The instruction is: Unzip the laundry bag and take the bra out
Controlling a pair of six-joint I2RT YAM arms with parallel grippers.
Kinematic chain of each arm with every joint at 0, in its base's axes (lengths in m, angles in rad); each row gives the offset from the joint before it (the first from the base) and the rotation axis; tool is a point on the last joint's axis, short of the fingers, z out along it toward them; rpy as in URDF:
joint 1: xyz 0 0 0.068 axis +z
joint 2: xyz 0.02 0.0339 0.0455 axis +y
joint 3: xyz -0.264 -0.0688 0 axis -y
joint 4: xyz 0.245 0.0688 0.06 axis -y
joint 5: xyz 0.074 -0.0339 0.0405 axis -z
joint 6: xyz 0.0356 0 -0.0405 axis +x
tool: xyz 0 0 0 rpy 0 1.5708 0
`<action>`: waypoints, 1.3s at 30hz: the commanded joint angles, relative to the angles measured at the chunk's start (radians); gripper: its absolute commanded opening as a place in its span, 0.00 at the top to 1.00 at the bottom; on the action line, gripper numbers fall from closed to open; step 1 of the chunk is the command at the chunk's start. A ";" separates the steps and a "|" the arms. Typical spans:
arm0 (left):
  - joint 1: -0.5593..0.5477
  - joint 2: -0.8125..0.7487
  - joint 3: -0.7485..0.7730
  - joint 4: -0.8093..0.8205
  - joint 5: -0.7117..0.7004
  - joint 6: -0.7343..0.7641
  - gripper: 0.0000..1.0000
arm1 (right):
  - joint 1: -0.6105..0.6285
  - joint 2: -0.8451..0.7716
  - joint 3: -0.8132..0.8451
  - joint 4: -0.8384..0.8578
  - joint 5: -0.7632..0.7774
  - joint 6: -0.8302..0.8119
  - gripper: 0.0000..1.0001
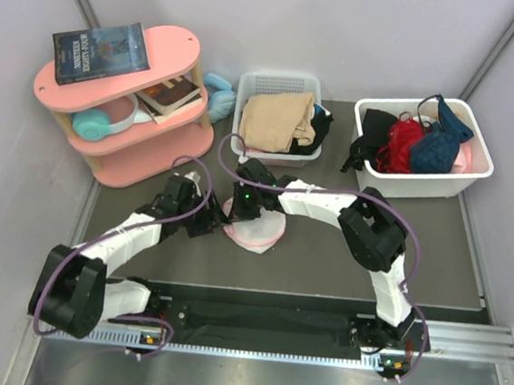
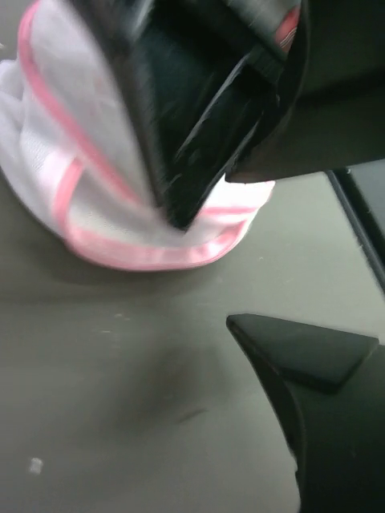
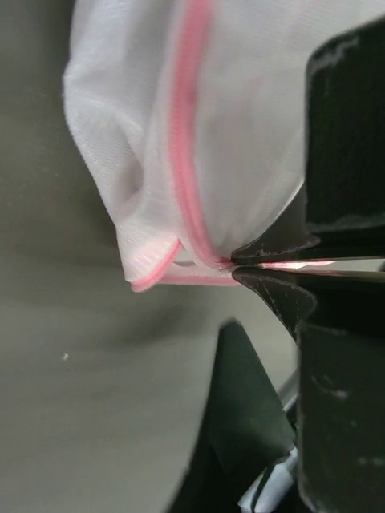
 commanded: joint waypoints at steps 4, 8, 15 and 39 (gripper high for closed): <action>-0.005 -0.207 0.047 -0.200 -0.081 -0.019 0.11 | 0.015 -0.001 0.055 0.079 -0.015 -0.028 0.67; 0.001 -0.291 0.083 -0.301 -0.171 -0.029 0.03 | 0.007 -0.090 0.020 0.075 -0.004 -0.087 0.06; 0.056 -0.345 0.173 -0.383 -0.251 0.024 0.01 | -0.048 -0.400 -0.185 0.099 0.066 -0.176 0.00; 0.343 -0.293 0.459 -0.444 -0.066 0.192 0.01 | -0.352 -1.429 -0.666 -0.206 0.537 -0.243 0.00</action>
